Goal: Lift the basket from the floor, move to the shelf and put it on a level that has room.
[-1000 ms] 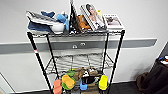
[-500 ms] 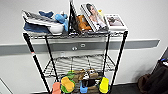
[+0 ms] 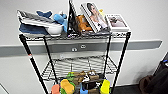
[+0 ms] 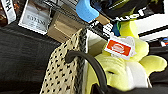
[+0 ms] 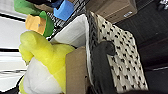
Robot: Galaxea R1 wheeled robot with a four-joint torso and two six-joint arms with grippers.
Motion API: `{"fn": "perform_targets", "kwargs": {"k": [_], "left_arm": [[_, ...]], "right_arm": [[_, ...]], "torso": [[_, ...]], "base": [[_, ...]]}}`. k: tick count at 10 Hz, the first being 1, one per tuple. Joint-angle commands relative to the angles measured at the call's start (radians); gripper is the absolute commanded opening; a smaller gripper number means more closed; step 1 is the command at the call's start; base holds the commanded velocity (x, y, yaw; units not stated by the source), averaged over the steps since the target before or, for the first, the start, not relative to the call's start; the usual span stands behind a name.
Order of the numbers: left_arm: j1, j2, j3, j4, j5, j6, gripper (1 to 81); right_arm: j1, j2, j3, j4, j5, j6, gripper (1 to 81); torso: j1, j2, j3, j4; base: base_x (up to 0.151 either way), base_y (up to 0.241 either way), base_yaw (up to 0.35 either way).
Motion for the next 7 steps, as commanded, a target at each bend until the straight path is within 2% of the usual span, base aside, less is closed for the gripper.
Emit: {"fn": "perform_targets", "kwargs": {"k": [1, 7], "left_arm": [[-0.104, -0.030, 0.056, 0.017, 0.027, -0.002, 1.0], [-0.104, -0.033, 0.060, 0.017, 0.027, -0.002, 1.0]], "right_arm": [[0.111, -0.021, 0.066, -0.019, 0.023, 0.003, 1.0], [0.111, -0.022, 0.069, -0.019, 0.022, 0.003, 1.0]], "torso": [[0.000, 0.000, 0.000, 0.000], [0.000, 0.000, 0.000, 0.000]], "base": [[0.084, 0.000, 0.000], [0.084, 0.000, 0.000]]}}
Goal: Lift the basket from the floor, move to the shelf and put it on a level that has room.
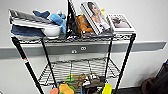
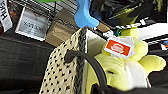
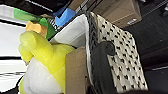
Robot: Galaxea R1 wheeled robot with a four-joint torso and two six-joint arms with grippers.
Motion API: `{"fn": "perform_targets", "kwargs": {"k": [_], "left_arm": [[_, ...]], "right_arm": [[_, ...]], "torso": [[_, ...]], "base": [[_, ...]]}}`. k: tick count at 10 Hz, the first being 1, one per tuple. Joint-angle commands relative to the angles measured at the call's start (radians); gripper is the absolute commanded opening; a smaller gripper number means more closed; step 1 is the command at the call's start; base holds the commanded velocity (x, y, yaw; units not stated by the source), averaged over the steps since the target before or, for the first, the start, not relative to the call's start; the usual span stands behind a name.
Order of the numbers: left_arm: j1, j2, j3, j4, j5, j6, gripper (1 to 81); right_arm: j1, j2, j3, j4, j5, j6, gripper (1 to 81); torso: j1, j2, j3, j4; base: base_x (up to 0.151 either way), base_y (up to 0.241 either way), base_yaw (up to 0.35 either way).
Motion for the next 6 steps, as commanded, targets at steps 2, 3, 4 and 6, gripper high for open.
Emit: {"fn": "perform_targets", "kwargs": {"k": [2, 3, 4, 6], "left_arm": [[-0.106, -0.031, 0.053, 0.016, 0.028, -0.002, 1.0], [-0.106, -0.031, 0.053, 0.016, 0.028, -0.002, 1.0], [-0.106, -0.033, 0.054, 0.016, 0.028, -0.002, 1.0], [-0.106, -0.043, 0.071, 0.016, 0.026, -0.002, 1.0]], "right_arm": [[0.111, -0.020, 0.069, -0.018, 0.025, 0.003, 1.0], [0.112, -0.020, 0.071, -0.018, 0.023, 0.003, 1.0], [0.111, -0.020, 0.072, -0.018, 0.025, 0.003, 1.0], [0.119, -0.031, 0.093, -0.025, 0.023, 0.003, 1.0]], "torso": [[0.000, 0.000, 0.000, 0.000], [0.000, 0.000, 0.000, 0.000], [0.000, 0.000, 0.000, 0.000], [0.001, 0.000, 0.000, 0.000]], "base": [[0.082, 0.000, 0.000], [0.070, 0.000, 0.000], [0.000, 0.000, 0.000], [0.000, 0.000, 0.000]]}}
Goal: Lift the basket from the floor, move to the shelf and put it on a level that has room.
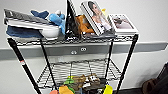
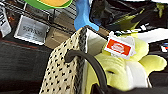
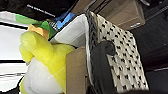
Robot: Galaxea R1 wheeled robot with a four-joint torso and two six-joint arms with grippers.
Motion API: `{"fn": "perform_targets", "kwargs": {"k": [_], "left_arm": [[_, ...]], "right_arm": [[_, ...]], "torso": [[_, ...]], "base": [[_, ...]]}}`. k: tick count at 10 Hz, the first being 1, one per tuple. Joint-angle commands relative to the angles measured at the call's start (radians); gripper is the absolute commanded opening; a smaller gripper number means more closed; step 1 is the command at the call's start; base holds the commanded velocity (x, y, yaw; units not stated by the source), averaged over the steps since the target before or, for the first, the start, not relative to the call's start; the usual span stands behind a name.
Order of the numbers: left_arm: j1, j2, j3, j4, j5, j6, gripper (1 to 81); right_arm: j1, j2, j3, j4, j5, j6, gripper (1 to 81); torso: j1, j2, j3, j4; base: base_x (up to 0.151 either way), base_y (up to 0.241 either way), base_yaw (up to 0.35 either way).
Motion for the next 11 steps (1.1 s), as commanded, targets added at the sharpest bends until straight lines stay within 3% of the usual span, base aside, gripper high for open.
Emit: {"fn": "perform_targets", "kwargs": {"k": [1, 11], "left_arm": [[-0.104, -0.045, 0.073, 0.016, 0.026, -0.002, 1.0], [-0.191, -0.304, 0.507, 0.073, -0.033, -0.004, 1.0]], "right_arm": [[0.125, -0.038, 0.106, -0.026, 0.019, 0.003, 1.0], [0.303, -0.252, 0.477, -0.009, -0.010, 0.017, 1.0]], "torso": [[0.000, 0.000, 0.000, 0.000], [0.000, 0.000, 0.000, 0.000]], "base": [[0.000, 0.000, 0.000], [0.000, 0.000, 0.000]]}}
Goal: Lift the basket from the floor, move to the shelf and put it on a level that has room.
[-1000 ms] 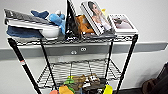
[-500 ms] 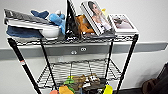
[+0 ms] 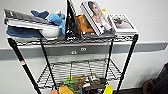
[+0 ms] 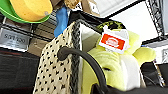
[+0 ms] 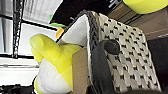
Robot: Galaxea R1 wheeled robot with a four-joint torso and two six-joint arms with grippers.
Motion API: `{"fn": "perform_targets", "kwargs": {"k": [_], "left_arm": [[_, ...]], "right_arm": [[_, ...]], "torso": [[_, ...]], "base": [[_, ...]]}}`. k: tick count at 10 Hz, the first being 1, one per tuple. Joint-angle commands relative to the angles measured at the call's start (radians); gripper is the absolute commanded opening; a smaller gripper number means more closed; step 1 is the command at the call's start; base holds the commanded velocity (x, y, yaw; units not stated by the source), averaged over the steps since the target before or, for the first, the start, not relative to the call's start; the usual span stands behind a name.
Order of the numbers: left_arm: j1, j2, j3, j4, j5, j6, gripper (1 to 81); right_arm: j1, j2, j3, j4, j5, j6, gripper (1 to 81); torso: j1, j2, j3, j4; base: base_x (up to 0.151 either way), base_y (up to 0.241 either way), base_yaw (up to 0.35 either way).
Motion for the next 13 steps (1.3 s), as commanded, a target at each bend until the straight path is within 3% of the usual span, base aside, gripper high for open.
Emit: {"fn": "perform_targets", "kwargs": {"k": [1, 11, 13], "left_arm": [[-0.162, -0.112, 0.202, 0.049, 0.007, -0.003, 1.0], [-0.420, -0.313, 0.546, 0.030, 0.018, -0.017, 1.0], [-0.478, -0.344, 0.589, -0.016, 0.021, -0.020, 1.0]], "right_arm": [[0.182, -0.081, 0.183, 0.000, 0.021, 0.008, 1.0], [0.476, -0.288, 0.519, 0.142, -0.020, 0.021, 1.0], [0.530, -0.308, 0.542, 0.185, -0.040, 0.021, 1.0]], "torso": [[0.000, 0.000, 0.000, 0.000], [0.000, 0.000, 0.000, 0.000], [0.000, 0.000, 0.000, 0.000]], "base": [[0.000, 0.000, 0.000], [0.000, 0.000, 0.000], [0.000, 0.000, 0.000]]}}
